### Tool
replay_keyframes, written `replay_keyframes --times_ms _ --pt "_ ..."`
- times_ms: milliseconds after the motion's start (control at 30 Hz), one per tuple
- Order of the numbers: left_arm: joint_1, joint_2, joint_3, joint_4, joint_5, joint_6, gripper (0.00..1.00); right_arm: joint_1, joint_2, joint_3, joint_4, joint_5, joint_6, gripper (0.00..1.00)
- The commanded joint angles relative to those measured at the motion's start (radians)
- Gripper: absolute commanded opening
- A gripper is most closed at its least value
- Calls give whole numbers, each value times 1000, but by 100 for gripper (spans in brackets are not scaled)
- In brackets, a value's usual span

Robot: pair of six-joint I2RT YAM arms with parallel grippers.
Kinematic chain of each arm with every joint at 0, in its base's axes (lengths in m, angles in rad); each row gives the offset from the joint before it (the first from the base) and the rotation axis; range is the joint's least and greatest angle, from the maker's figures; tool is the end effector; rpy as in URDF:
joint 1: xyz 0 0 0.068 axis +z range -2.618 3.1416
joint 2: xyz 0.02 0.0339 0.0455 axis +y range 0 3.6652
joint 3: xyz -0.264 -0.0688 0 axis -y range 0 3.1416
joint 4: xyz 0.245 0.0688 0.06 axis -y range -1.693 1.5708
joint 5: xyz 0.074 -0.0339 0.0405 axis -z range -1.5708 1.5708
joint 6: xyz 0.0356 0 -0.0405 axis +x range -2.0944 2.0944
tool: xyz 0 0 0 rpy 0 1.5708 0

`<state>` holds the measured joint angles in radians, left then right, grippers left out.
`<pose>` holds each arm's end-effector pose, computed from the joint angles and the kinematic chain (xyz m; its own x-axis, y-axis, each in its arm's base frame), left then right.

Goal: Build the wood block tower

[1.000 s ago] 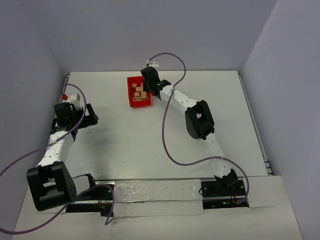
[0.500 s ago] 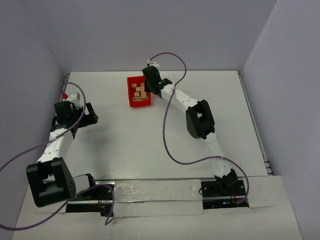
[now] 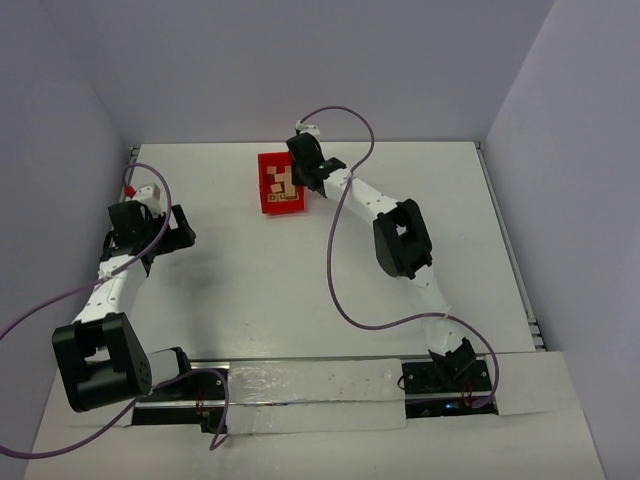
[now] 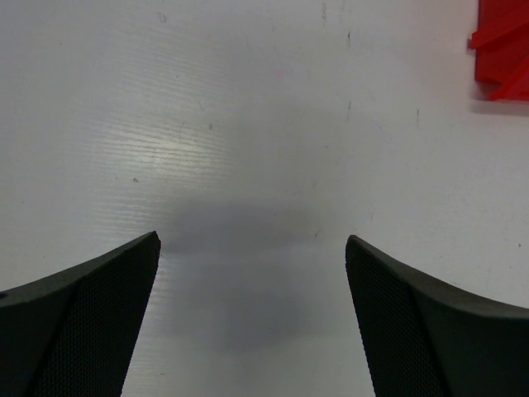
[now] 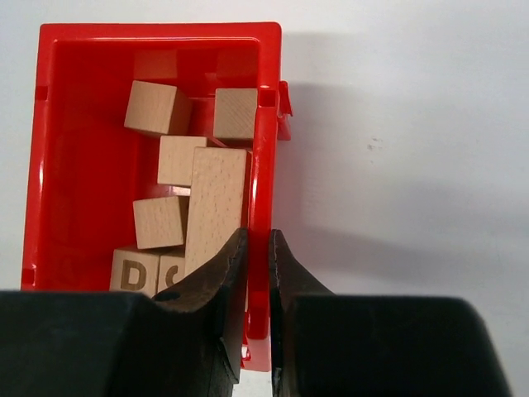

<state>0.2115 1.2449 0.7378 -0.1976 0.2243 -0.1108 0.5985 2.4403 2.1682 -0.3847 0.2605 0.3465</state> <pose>0.2574 0.0472 0.2266 -0.6252 -0.2445 -0.7412 -0.1088 0.9677 -0.2274 0.4675 0.3077 0.2096 -0.6021 -0.0134 -0.7983 -0.1822 0.9758 0.1210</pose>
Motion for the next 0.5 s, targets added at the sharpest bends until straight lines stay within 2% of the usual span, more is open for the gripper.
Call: replay_keyframes --times_ms 0,67,233,467 --pt "7 -16 39 2 -11 9 99 -26 -103 -130 -73 46 -26 0" --pt "6 -13 43 1 -3 11 99 -34 -223 -305 -39 48 -56 0" --pt "6 -9 52 -6 24 11 99 -67 -471 -621 40 51 -129 0" --pt "6 -13 57 -16 44 17 99 -117 -691 -896 46 32 -176 0"
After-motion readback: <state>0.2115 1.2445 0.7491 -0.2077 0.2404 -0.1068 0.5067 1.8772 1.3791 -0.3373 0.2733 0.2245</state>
